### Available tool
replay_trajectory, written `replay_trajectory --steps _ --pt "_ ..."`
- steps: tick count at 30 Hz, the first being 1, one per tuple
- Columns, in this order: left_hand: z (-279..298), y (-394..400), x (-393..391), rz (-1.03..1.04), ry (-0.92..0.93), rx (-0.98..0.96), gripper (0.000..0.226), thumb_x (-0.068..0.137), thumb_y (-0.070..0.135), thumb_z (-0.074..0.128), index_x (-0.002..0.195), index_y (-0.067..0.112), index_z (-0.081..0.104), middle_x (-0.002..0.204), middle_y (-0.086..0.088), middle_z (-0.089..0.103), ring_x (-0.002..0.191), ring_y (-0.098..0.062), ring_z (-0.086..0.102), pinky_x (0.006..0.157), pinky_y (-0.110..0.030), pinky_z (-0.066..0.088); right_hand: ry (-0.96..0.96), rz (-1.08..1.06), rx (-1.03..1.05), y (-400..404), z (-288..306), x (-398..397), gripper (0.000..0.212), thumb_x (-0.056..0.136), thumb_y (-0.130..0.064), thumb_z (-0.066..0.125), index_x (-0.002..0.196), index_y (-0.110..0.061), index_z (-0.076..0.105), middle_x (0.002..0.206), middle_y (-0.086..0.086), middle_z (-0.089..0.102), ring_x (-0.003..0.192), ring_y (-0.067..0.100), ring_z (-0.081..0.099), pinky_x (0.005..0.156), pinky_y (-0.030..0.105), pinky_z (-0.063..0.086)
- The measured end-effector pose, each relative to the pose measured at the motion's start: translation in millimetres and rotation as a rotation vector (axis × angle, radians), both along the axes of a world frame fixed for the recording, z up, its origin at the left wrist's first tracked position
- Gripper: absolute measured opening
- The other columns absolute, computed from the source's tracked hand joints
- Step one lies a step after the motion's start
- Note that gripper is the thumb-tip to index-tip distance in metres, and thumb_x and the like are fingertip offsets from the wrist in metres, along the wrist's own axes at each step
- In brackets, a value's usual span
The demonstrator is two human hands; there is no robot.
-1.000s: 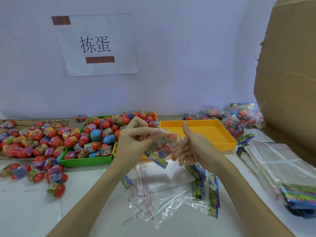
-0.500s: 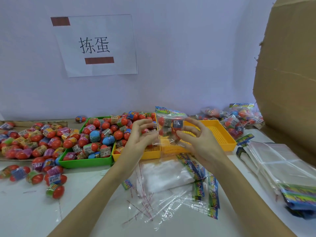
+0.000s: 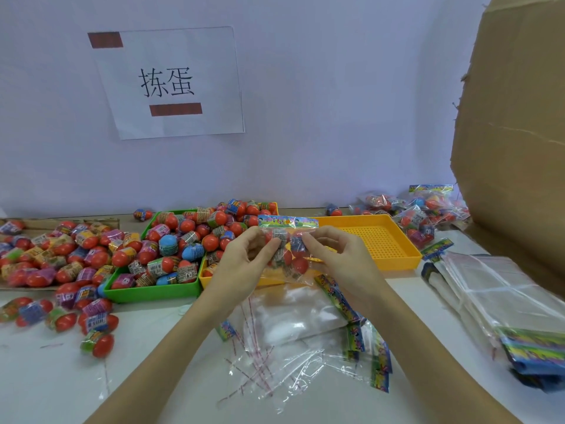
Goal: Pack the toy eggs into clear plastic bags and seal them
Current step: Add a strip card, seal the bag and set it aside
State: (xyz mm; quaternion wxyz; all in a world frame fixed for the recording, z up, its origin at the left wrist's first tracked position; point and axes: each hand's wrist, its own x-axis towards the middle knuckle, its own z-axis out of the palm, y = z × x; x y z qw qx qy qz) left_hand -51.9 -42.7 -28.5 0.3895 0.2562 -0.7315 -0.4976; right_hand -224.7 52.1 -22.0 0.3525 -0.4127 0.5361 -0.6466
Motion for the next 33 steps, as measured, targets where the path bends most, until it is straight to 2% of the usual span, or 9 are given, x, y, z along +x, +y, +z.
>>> replay_trajectory --steps 4,9,13,16,22,25,27,30,33 --pt "2 -3 4 -0.003 0.032 0.099 0.045 0.088 0.04 0.076 0.126 0.038 0.052 0.097 0.018 0.076 0.098 -0.001 0.073 0.082 -0.014 0.056 -0.036 -0.011 -0.008 -2 -1 4 0.021 0.101 -0.024 0.069 0.112 -0.008 0.076 0.114 0.015 0.075 0.108 0.03 0.074 0.092 0.042 0.062" --pt "6 -1 4 -0.075 0.078 0.228 0.032 0.096 0.046 0.067 0.122 0.027 0.075 0.119 0.004 0.079 0.114 -0.013 0.073 0.095 -0.026 0.059 0.008 -0.07 -0.024 -1 0 -4 0.02 0.096 -0.029 0.075 0.109 -0.014 0.08 0.109 0.006 0.079 0.11 0.026 0.073 0.097 0.045 0.06" --pt "7 2 2 0.028 0.176 0.332 0.021 0.101 0.034 0.064 0.102 0.034 0.085 0.105 0.001 0.083 0.09 -0.01 0.078 0.074 -0.018 0.06 -0.067 0.033 -0.01 0 1 -6 0.03 0.098 -0.037 0.069 0.115 -0.015 0.08 0.113 0.003 0.08 0.107 0.019 0.075 0.087 0.028 0.061" --pt "6 -1 3 0.059 0.196 0.375 0.018 0.099 0.028 0.069 0.102 0.026 0.086 0.102 -0.006 0.082 0.09 -0.016 0.078 0.073 -0.021 0.061 -0.055 0.067 -0.007 0 -1 -5 0.025 0.103 -0.029 0.064 0.113 -0.011 0.08 0.109 0.005 0.081 0.102 0.022 0.077 0.086 0.033 0.063" --pt "7 -3 3 0.083 0.229 0.327 0.027 0.09 0.037 0.076 0.104 0.015 0.084 0.109 -0.011 0.081 0.103 -0.024 0.078 0.087 -0.031 0.063 0.418 -0.046 0.005 1 -1 -5 0.022 0.106 -0.018 0.061 0.111 -0.013 0.082 0.101 -0.003 0.081 0.099 0.016 0.075 0.09 0.041 0.062" --pt "9 -7 7 0.089 0.177 0.294 0.021 0.092 0.036 0.076 0.099 0.019 0.085 0.103 -0.008 0.082 0.1 -0.022 0.079 0.083 -0.029 0.063 0.346 0.014 0.027 3 5 -2 0.026 0.107 -0.032 0.059 0.11 -0.016 0.078 0.093 -0.004 0.077 0.087 0.018 0.072 0.081 0.044 0.061" --pt "7 -7 9 0.052 0.121 0.238 0.021 0.096 0.035 0.074 0.102 0.018 0.084 0.102 -0.009 0.082 0.1 -0.026 0.079 0.086 -0.032 0.064 0.378 0.016 0.021 5 7 -1 0.033 0.103 -0.044 0.061 0.101 -0.016 0.079 0.078 0.0 0.072 0.07 0.013 0.065 0.069 0.033 0.054" --pt "7 -3 7 0.059 0.093 0.171 0.021 0.094 0.04 0.073 0.099 0.022 0.084 0.096 -0.008 0.082 0.095 -0.028 0.078 0.085 -0.038 0.064 0.446 0.016 0.034 6 7 -4 0.034 0.101 -0.035 0.069 0.083 -0.008 0.078 0.069 0.015 0.068 0.058 0.014 0.057 0.059 0.027 0.044" --pt "7 -3 5 0.065 0.062 0.148 0.028 0.091 0.053 0.07 0.105 0.031 0.08 0.096 -0.003 0.081 0.088 -0.019 0.077 0.074 -0.029 0.062 0.273 -0.057 0.011 8 9 -9 0.029 0.101 -0.026 0.07 0.082 -0.006 0.076 0.063 0.008 0.069 0.048 0.013 0.061 0.05 0.023 0.049"
